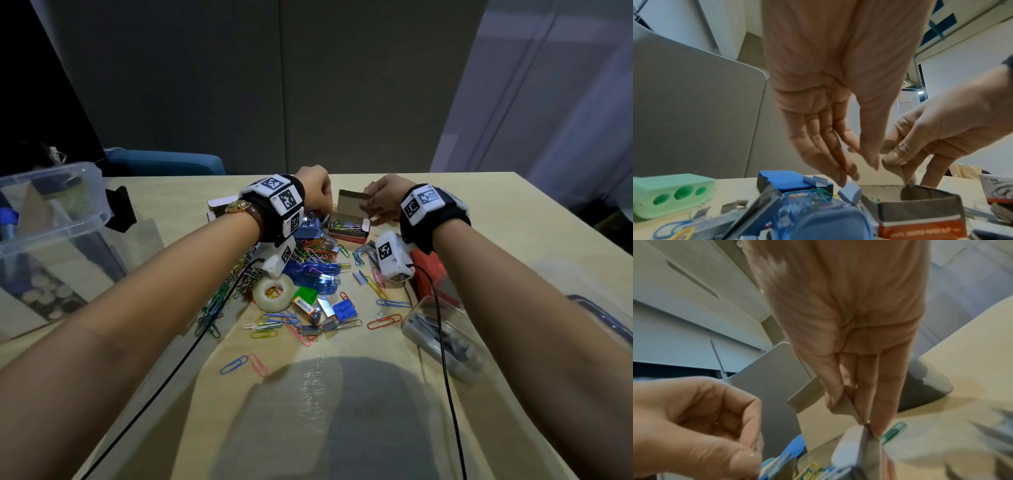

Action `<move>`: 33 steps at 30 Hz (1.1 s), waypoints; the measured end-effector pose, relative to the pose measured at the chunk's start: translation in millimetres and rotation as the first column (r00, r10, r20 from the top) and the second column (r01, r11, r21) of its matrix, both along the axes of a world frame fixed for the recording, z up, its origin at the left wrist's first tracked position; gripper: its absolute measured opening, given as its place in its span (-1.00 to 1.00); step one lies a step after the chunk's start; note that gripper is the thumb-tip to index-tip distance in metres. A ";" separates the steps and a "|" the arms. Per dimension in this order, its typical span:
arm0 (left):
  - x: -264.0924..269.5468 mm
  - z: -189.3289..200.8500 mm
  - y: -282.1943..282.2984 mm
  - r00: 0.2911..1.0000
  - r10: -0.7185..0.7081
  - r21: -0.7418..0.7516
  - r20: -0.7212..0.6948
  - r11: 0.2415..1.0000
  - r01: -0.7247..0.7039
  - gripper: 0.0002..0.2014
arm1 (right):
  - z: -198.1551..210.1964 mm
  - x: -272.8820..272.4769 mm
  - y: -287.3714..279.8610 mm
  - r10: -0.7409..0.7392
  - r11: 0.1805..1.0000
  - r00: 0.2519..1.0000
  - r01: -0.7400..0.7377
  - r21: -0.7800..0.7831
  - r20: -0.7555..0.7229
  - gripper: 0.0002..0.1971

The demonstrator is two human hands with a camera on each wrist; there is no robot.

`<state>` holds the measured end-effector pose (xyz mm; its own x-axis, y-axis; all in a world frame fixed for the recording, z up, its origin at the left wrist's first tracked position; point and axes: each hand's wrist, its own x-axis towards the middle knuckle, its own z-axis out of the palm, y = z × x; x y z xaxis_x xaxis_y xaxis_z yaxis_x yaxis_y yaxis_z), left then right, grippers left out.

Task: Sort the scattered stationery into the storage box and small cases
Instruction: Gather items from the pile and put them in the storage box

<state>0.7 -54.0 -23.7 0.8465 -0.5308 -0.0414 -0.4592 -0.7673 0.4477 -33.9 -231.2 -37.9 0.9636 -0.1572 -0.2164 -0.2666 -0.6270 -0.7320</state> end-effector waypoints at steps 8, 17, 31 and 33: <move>-0.2 0.6 -0.3 0.992 -0.110 0.061 -0.057 0.992 0.113 -0.76 | -9.8 11.4 2.1 -0.195 0.978 0.977 0.200 -0.052 0.091 -0.82; 3.8 -6.4 -4.1 0.976 -0.182 0.094 -0.124 0.977 0.194 -0.85 | -8.5 17.7 12.6 -0.243 0.945 0.939 0.286 -0.158 0.241 -0.76; 10.2 -6.2 -2.4 0.965 -0.215 0.172 -0.151 0.955 0.240 -0.93 | 0.0 16.9 2.2 0.145 0.954 0.985 -0.114 -0.279 0.095 -0.62; 9.8 -6.1 -3.9 0.968 -0.222 0.212 -0.112 0.947 0.242 -0.88 | -1.3 15.3 2.3 0.144 0.949 0.985 -0.111 -0.294 0.091 -0.63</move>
<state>10.5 -58.0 -29.9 0.6888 -0.6812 -0.2480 -0.6040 -0.7284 0.3234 -18.6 -229.0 -39.2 0.9949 -0.0712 -0.0720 -0.0988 -0.8382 -0.5363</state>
